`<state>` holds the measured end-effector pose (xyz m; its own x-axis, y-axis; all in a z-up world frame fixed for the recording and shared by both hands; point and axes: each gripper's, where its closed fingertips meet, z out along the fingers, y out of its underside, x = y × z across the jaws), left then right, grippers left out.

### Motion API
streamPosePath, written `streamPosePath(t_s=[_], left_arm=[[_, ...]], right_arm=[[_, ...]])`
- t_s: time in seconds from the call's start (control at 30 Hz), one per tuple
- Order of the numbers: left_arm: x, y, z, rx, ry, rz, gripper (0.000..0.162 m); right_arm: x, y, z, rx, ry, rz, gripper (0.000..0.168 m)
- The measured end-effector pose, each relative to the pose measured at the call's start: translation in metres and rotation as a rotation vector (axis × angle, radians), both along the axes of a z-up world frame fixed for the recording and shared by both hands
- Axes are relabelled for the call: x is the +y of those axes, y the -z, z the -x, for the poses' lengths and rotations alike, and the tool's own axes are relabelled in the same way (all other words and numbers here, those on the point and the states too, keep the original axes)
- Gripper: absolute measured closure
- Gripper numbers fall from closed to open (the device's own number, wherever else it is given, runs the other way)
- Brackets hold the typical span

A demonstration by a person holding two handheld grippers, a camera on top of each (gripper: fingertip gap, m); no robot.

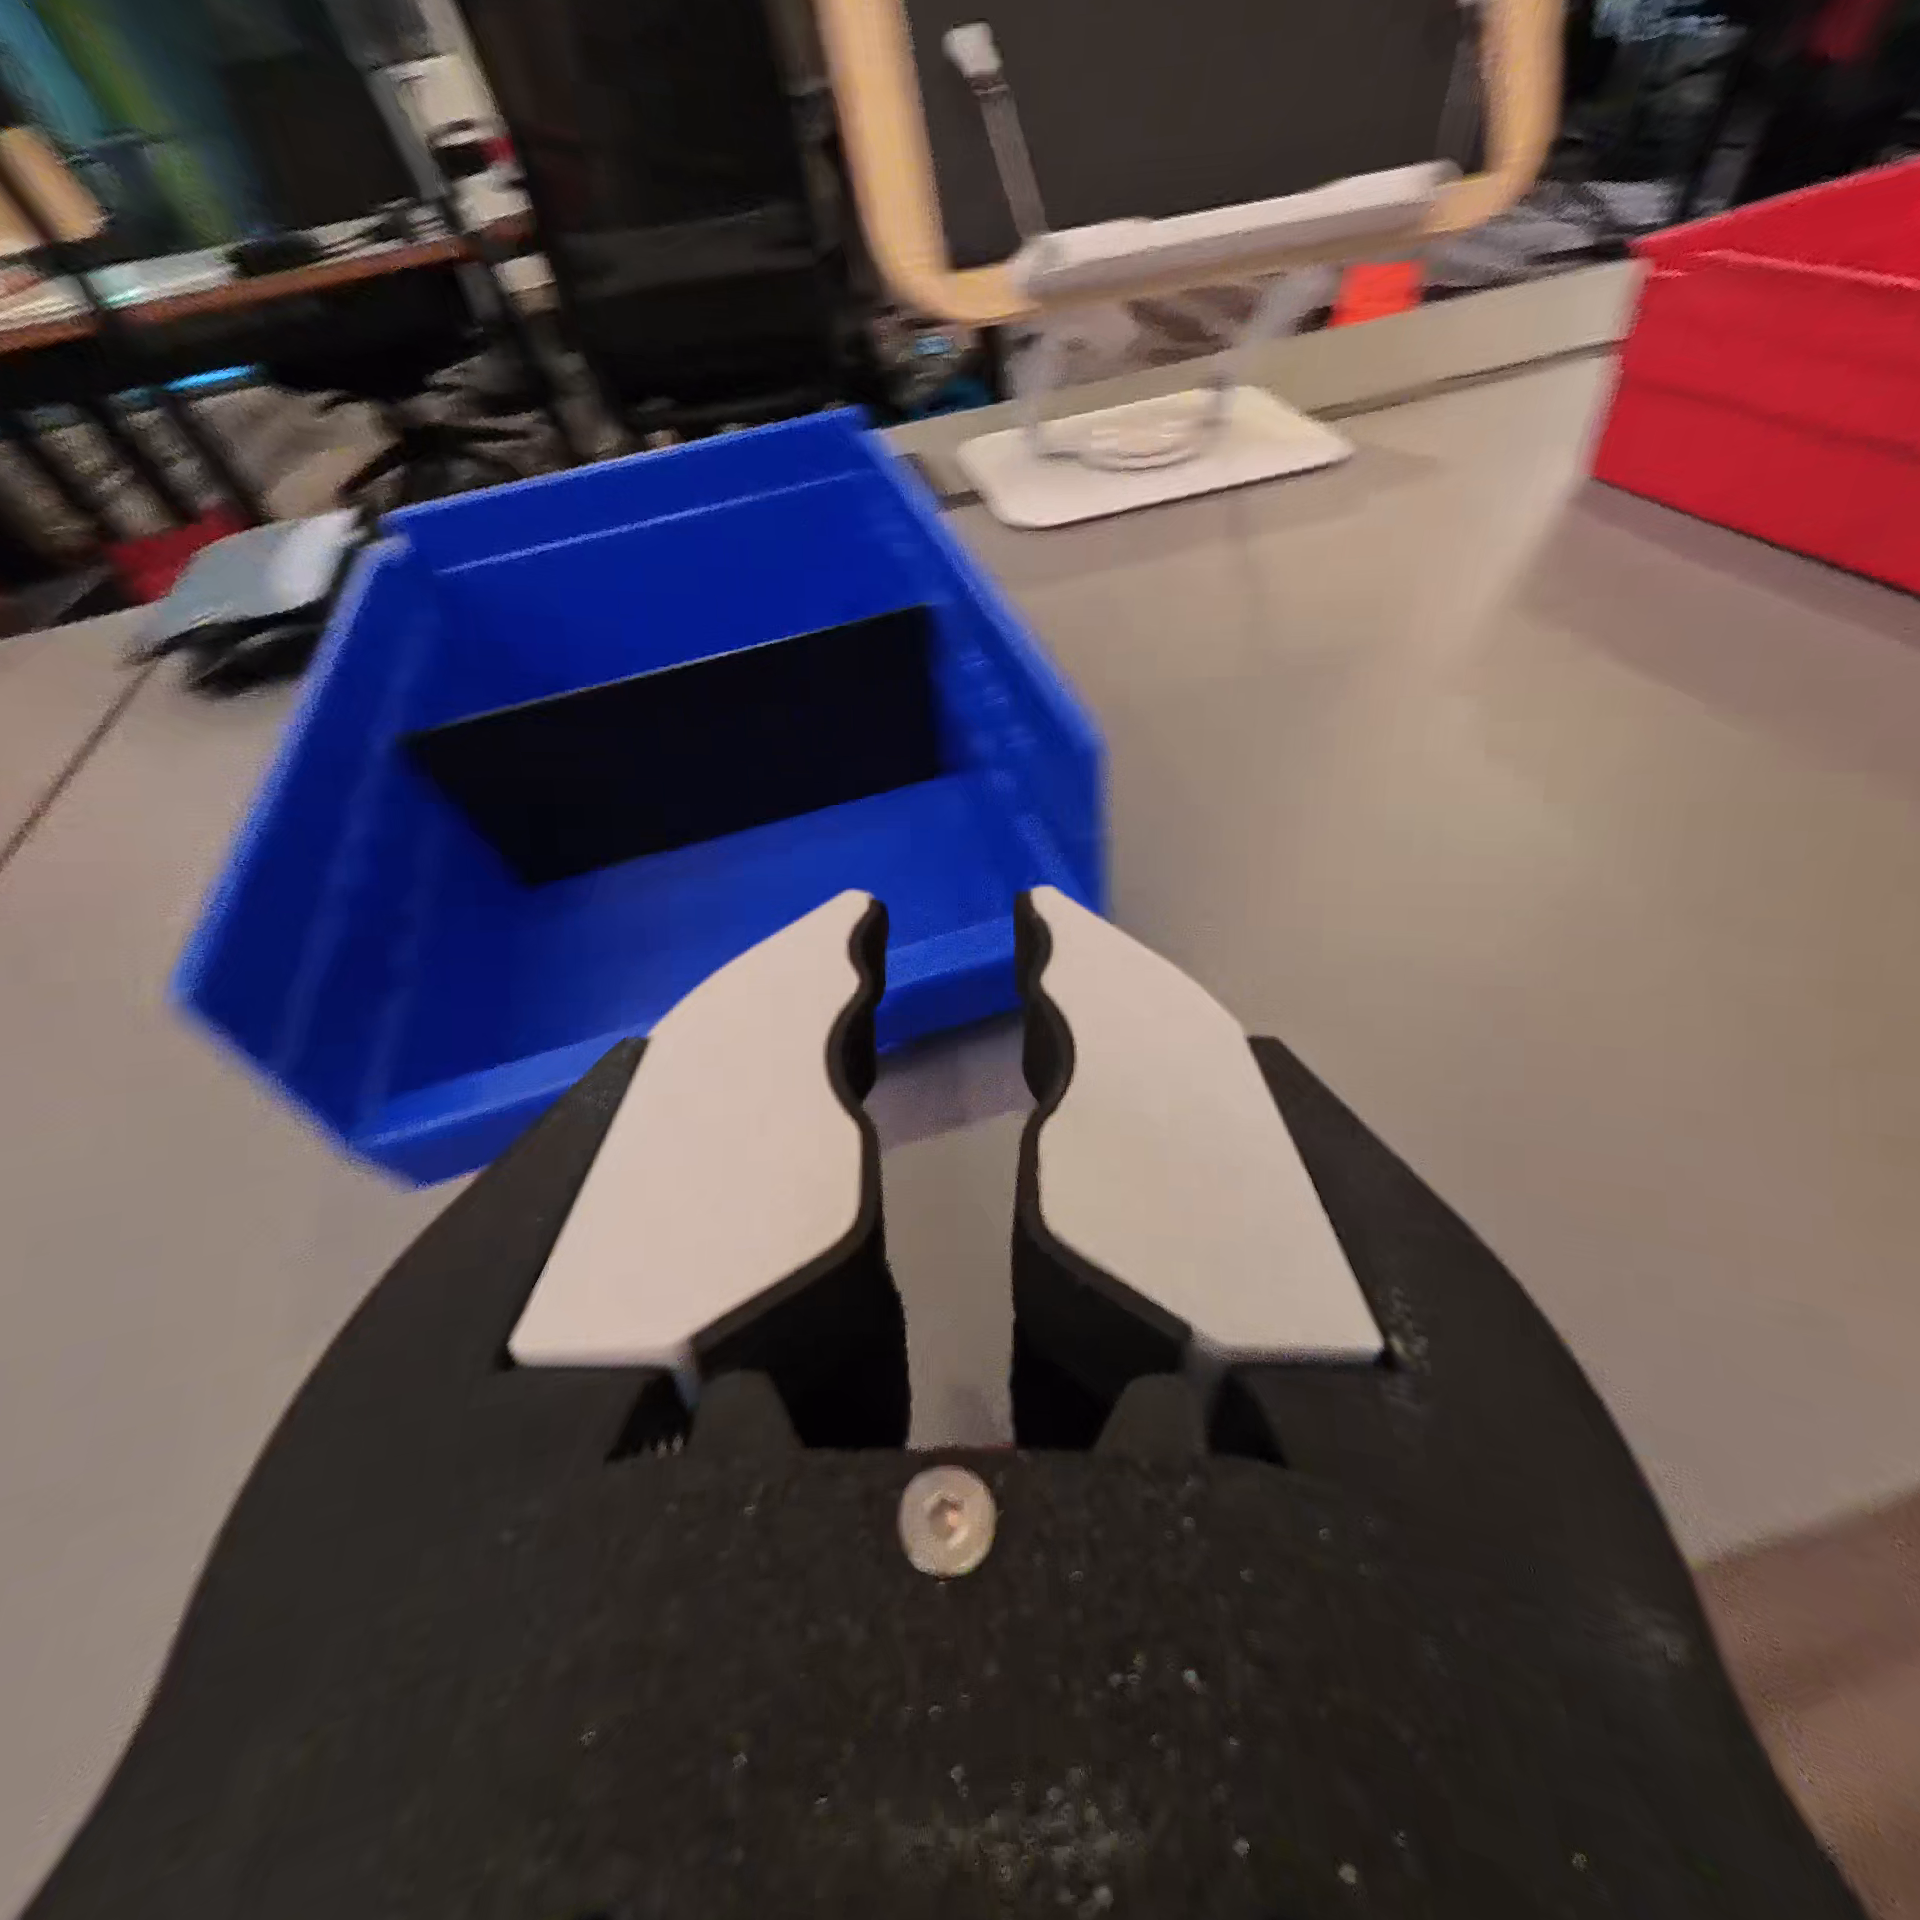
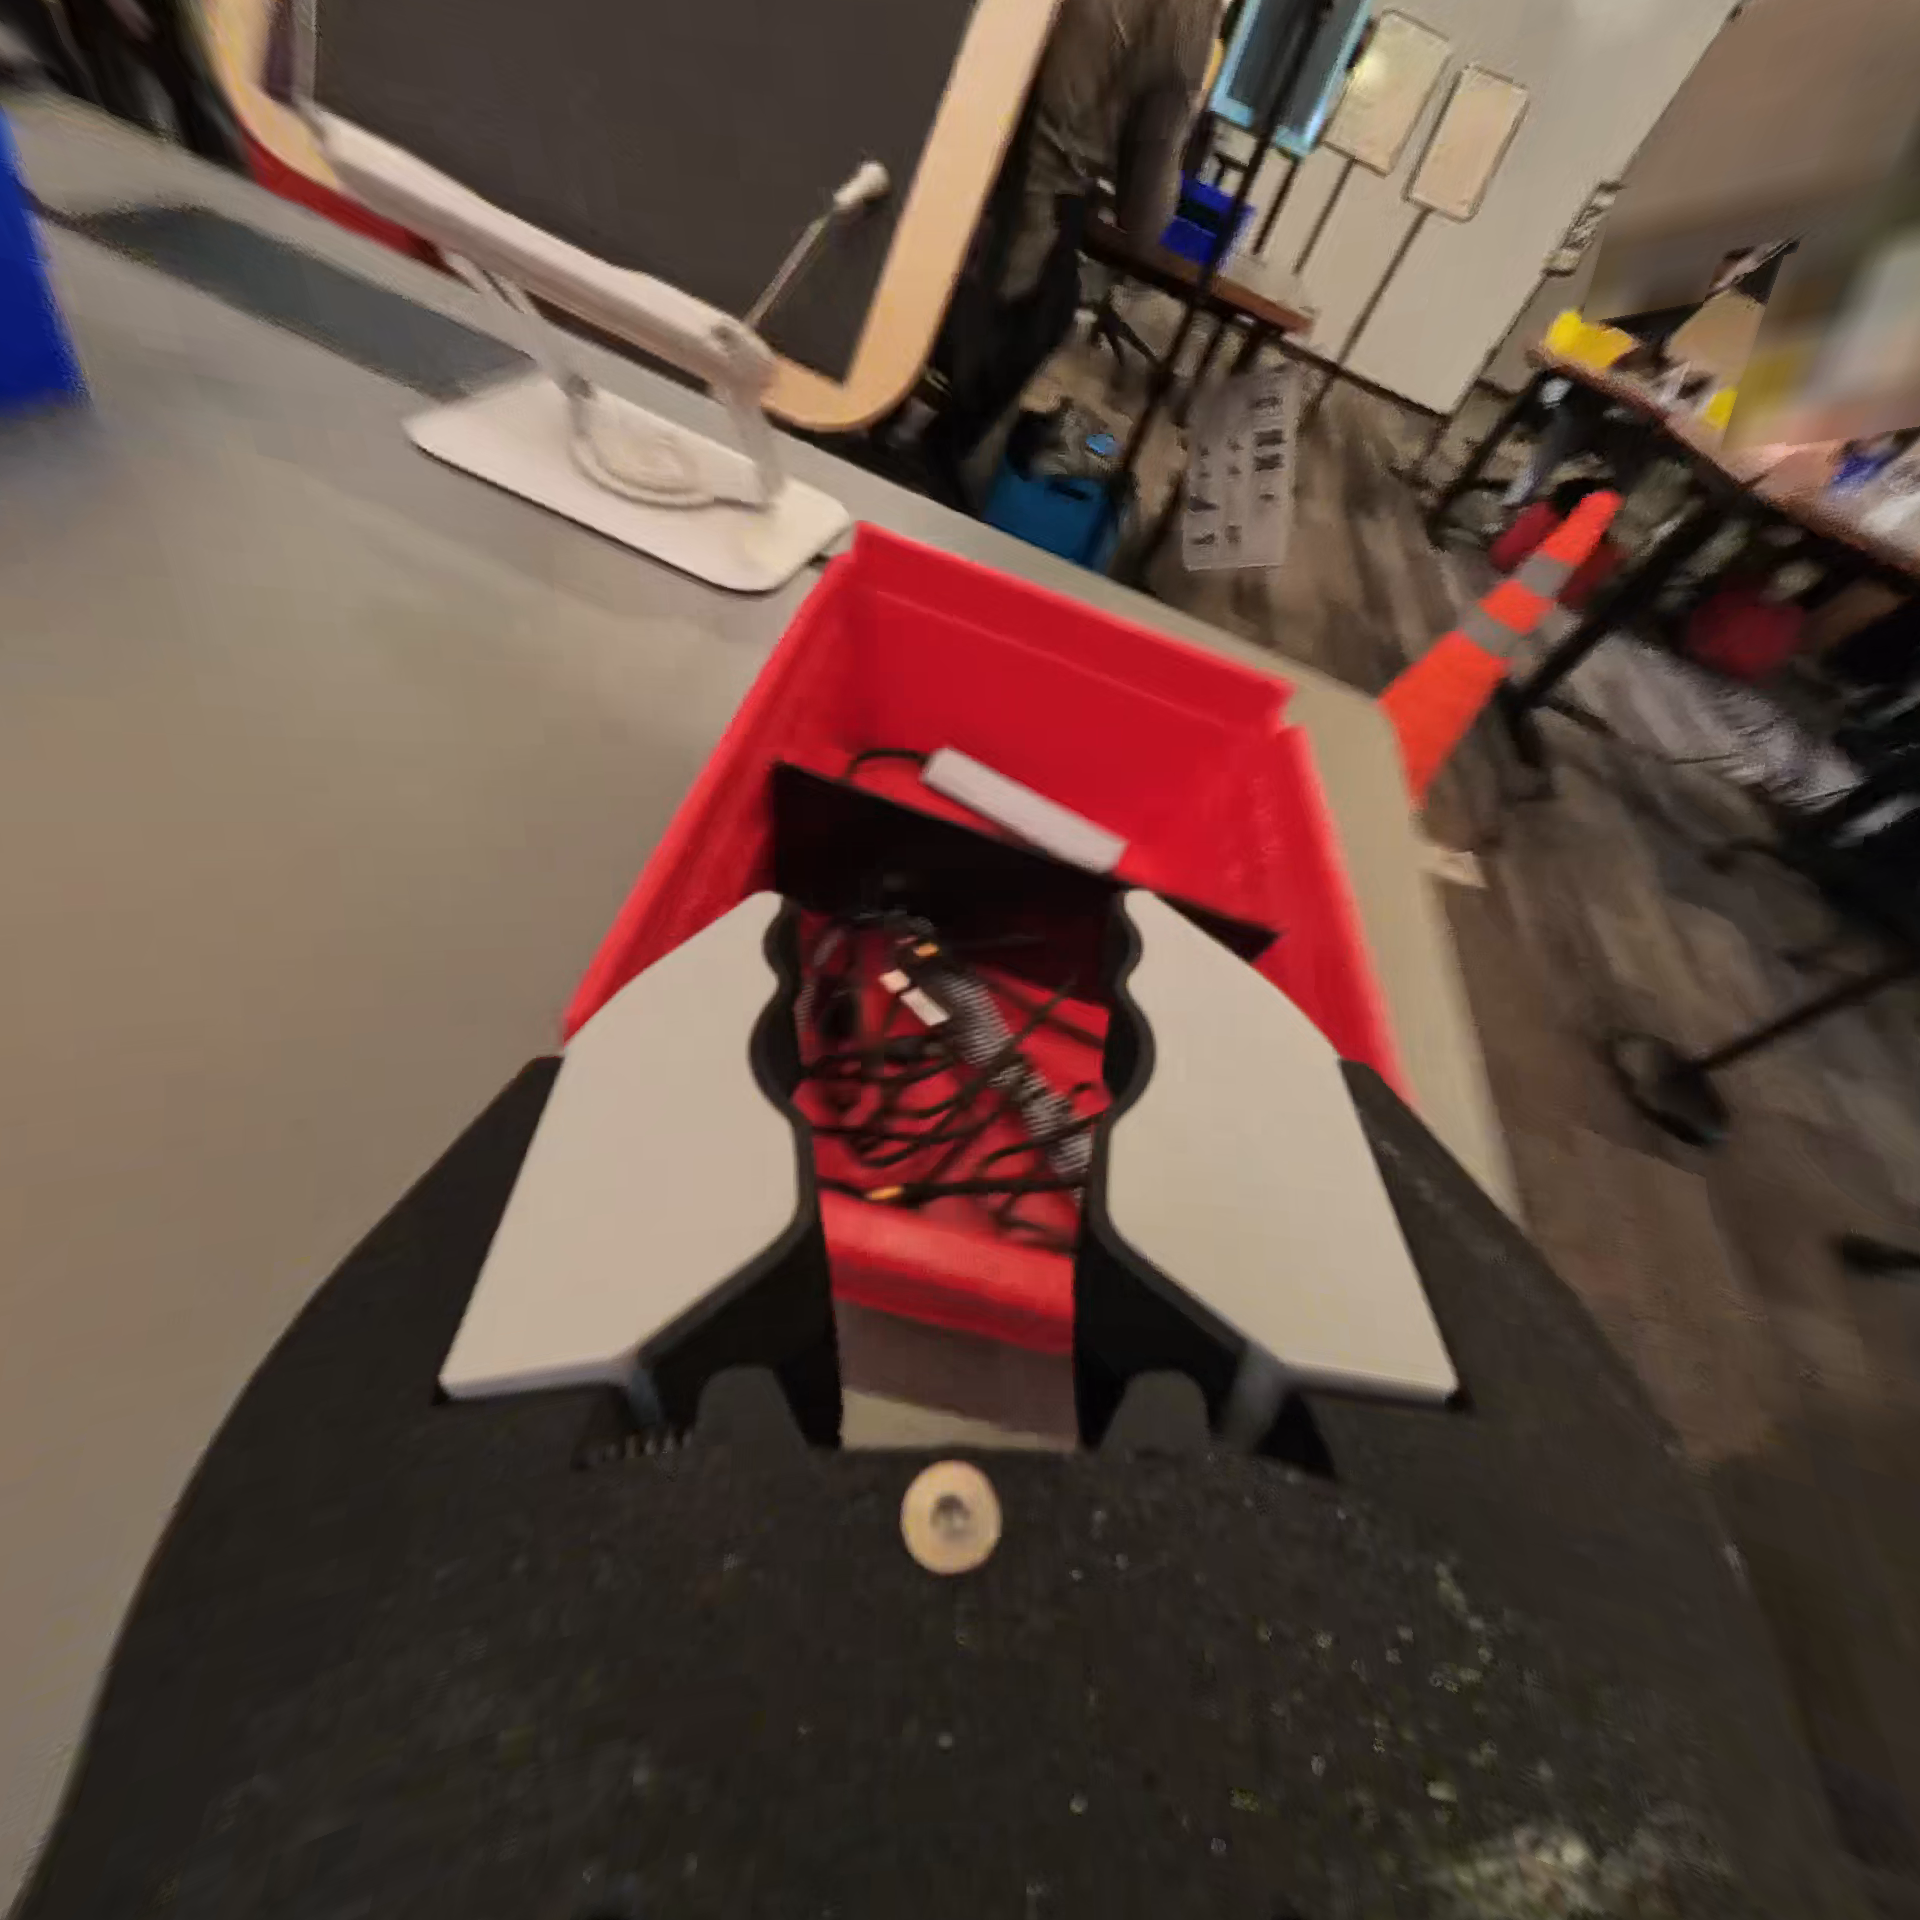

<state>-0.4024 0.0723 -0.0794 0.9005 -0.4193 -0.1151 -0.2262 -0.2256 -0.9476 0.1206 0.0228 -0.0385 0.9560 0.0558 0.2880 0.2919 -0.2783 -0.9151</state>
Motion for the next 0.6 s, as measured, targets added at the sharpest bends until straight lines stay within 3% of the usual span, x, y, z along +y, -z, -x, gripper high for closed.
streamPosePath(t_s=[0.1, 0.2, 0.3, 0.6], left_arm=[[0.009, 0.022, 0.047, -0.035, -0.173, 0.106, 0.139], [0.012, 0.039, 0.063, -0.138, -0.224, 0.216, 0.137], [0.018, 0.047, 0.064, -0.216, -0.214, 0.262, 0.136], [0.018, 0.054, 0.058, -0.177, -0.192, 0.289, 0.135]], right_arm=[[-0.017, 0.048, 0.004, 0.199, 0.061, -0.033, 0.118], [-0.022, 0.056, 0.011, 0.346, 0.029, -0.076, 0.123], [-0.013, 0.049, 0.003, 0.272, 0.016, -0.148, 0.124], [-0.006, 0.069, 0.016, 0.073, -0.004, -0.049, 0.126]])
